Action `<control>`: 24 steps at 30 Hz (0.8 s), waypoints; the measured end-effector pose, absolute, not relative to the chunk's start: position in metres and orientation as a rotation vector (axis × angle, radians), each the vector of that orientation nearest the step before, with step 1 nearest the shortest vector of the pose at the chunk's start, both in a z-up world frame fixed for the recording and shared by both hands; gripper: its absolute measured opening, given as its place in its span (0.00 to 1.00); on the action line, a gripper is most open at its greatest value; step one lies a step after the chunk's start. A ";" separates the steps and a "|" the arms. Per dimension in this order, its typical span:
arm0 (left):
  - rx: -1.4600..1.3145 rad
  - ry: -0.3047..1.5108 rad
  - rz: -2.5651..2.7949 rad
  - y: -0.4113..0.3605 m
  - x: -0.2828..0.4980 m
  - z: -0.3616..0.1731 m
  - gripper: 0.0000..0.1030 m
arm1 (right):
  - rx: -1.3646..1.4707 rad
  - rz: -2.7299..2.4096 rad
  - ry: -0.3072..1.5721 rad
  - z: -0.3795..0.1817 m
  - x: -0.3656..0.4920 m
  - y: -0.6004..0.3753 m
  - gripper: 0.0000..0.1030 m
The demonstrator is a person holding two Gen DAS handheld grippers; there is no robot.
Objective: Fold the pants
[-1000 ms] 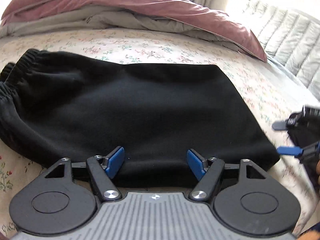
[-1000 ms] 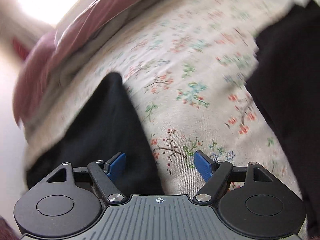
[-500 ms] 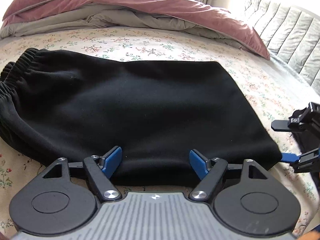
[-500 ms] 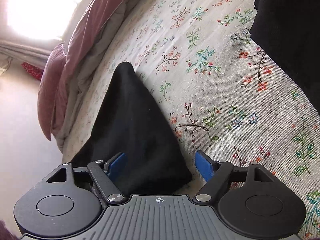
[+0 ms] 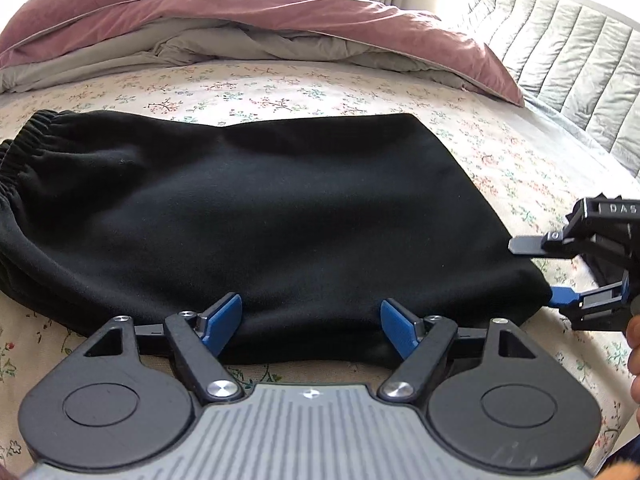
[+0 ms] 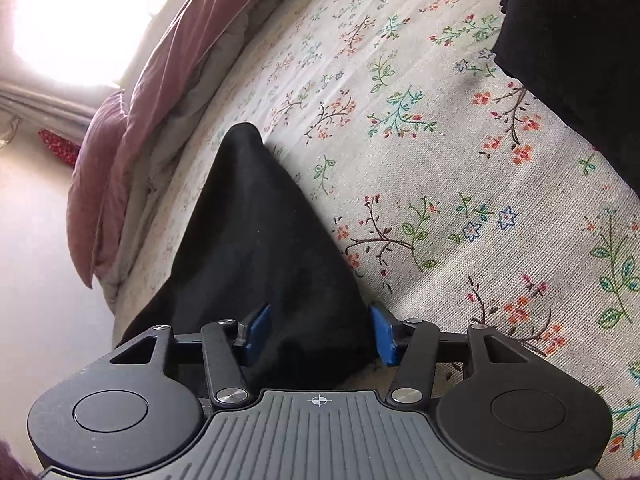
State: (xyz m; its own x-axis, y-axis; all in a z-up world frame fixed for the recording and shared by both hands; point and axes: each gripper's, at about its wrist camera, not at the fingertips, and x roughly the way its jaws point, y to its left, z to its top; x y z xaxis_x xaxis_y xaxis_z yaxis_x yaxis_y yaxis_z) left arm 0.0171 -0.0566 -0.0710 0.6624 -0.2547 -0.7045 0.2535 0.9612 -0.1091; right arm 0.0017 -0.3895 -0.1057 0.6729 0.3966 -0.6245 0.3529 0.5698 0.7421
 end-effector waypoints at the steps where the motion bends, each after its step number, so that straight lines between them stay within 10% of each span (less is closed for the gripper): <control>1: 0.001 0.801 -0.285 -0.057 0.018 -0.070 0.97 | 1.014 0.027 0.863 -0.107 0.001 -0.390 0.52; 8: -0.019 0.824 -0.299 -0.055 0.022 -0.069 0.98 | 0.949 -0.048 0.834 -0.102 -0.004 -0.382 0.25; 24: -0.274 0.815 -0.242 0.012 0.039 -0.027 0.98 | 0.491 0.048 0.518 -0.033 -0.020 -0.304 0.19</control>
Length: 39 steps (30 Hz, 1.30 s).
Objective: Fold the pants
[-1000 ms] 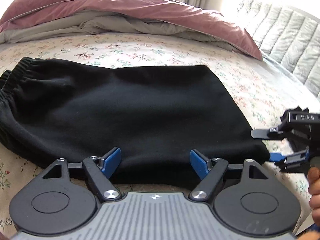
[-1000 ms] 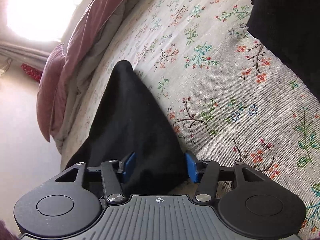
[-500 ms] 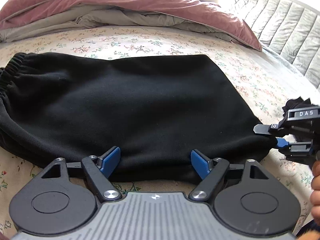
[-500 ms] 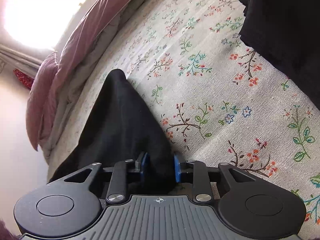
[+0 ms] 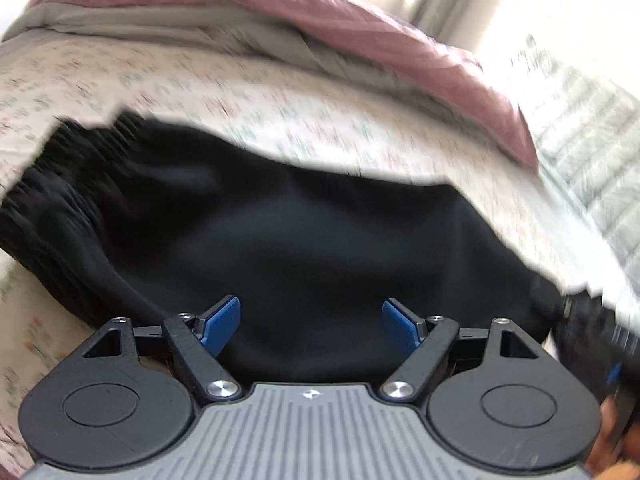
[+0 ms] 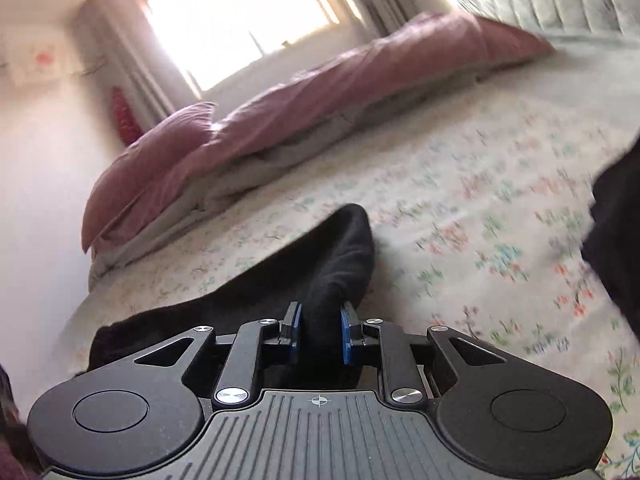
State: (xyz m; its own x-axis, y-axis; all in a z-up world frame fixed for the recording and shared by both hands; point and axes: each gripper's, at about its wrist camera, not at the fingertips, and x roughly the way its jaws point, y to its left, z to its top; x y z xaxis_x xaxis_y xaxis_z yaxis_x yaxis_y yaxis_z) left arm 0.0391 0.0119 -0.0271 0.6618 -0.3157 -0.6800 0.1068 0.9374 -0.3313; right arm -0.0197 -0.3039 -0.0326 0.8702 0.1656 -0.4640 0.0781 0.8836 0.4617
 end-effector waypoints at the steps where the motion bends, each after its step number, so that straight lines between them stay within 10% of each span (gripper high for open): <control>1: -0.277 0.796 -0.231 0.015 0.041 -0.021 0.98 | 0.464 0.060 0.507 -0.030 -0.020 -0.297 0.19; 24: 0.379 0.981 -0.354 -0.193 0.163 -0.011 1.00 | 0.030 0.196 0.457 -0.035 -0.020 -0.206 0.18; 27: 0.486 0.993 -0.296 -0.198 0.169 -0.020 0.76 | -0.005 0.201 0.456 -0.036 -0.022 -0.200 0.18; 29: 0.442 1.029 -0.328 -0.185 0.172 -0.016 0.40 | -0.012 0.207 0.454 -0.035 -0.024 -0.198 0.18; 39: 0.214 0.956 -0.384 -0.081 0.165 0.042 0.39 | 0.041 0.277 0.414 -0.006 -0.037 -0.186 0.17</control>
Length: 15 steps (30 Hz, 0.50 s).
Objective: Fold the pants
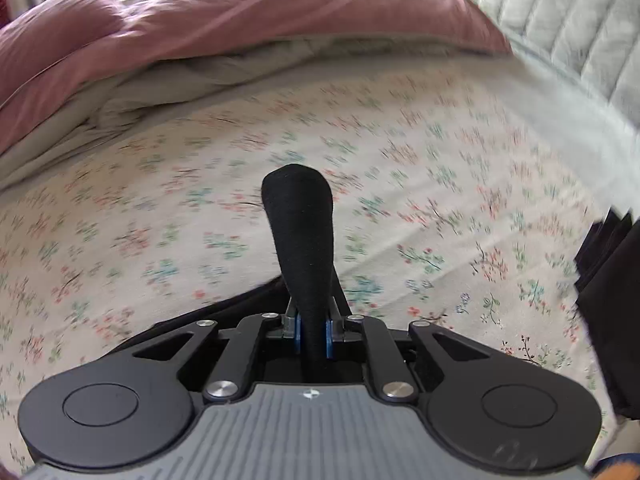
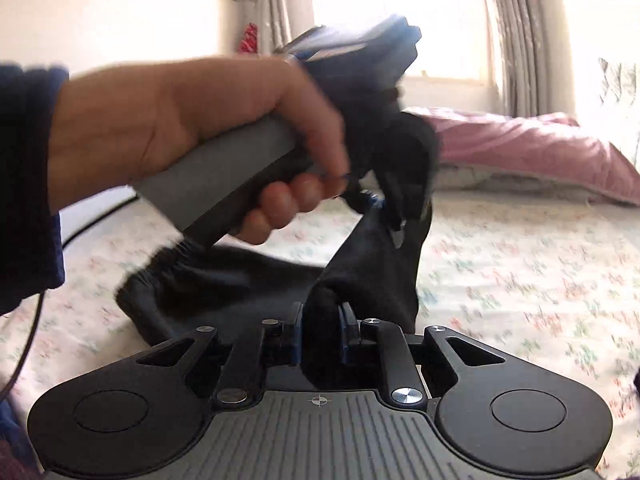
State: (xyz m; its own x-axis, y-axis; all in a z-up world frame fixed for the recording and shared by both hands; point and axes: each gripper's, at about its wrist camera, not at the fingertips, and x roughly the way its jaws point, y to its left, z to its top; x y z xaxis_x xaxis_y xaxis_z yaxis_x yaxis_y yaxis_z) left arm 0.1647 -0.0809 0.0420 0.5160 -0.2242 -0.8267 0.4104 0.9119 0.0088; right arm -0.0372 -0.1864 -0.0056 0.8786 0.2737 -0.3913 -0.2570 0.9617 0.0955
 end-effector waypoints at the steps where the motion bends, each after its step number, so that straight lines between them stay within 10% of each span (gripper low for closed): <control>1: 0.178 0.947 -0.386 -0.063 0.162 0.046 0.39 | 0.037 0.285 0.399 -0.001 -0.040 -0.181 0.17; 15: -0.181 0.869 -0.365 0.139 0.151 0.055 0.38 | -0.035 0.476 0.390 0.023 -0.038 -0.042 0.16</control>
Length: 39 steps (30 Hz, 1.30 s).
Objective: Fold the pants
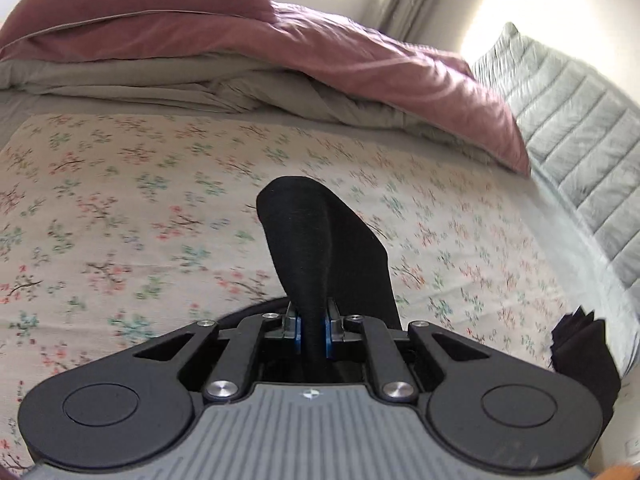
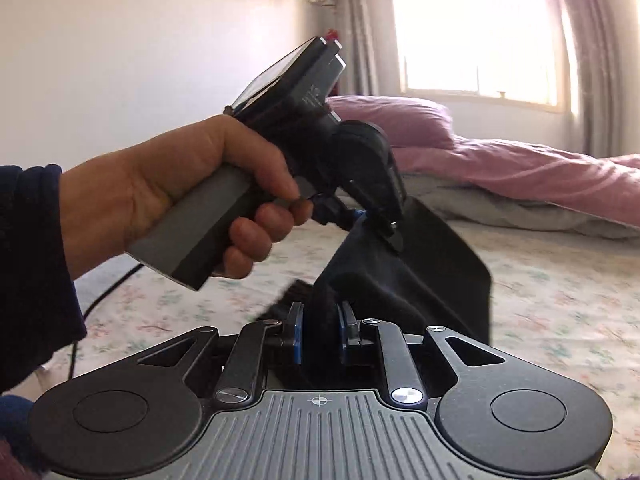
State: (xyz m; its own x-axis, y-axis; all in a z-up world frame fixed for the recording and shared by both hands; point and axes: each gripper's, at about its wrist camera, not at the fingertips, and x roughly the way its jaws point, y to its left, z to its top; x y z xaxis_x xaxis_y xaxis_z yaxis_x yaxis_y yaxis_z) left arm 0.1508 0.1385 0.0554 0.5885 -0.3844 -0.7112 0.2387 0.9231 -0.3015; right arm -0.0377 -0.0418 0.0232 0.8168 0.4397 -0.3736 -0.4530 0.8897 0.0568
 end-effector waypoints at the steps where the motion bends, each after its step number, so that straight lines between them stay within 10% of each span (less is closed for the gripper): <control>1: -0.198 0.867 -0.360 0.150 0.151 0.053 0.38 | -0.050 0.485 0.388 0.023 -0.037 -0.031 0.16; 17: -0.264 0.891 -0.332 0.228 0.167 -0.025 0.54 | -0.052 0.554 0.671 -0.046 0.021 0.064 0.24; 22: -0.219 0.861 -0.240 0.238 0.156 -0.013 0.63 | 0.272 0.972 1.020 -0.034 0.036 0.015 0.28; 29: -0.325 0.756 -0.225 0.240 0.114 0.033 0.63 | 0.152 0.748 0.767 0.016 0.048 -0.095 0.30; 39: -0.146 0.829 -0.128 0.178 0.090 -0.021 0.74 | -0.044 0.649 0.827 -0.066 0.081 -0.089 0.30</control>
State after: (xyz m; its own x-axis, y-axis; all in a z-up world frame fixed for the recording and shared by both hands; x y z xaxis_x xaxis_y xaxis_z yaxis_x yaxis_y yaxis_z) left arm 0.0904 0.1781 -0.0212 0.6688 -0.1701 -0.7237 0.0562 0.9823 -0.1790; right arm 0.0813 -0.0886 -0.0662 0.4965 0.5188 -0.6960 -0.5520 0.8075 0.2080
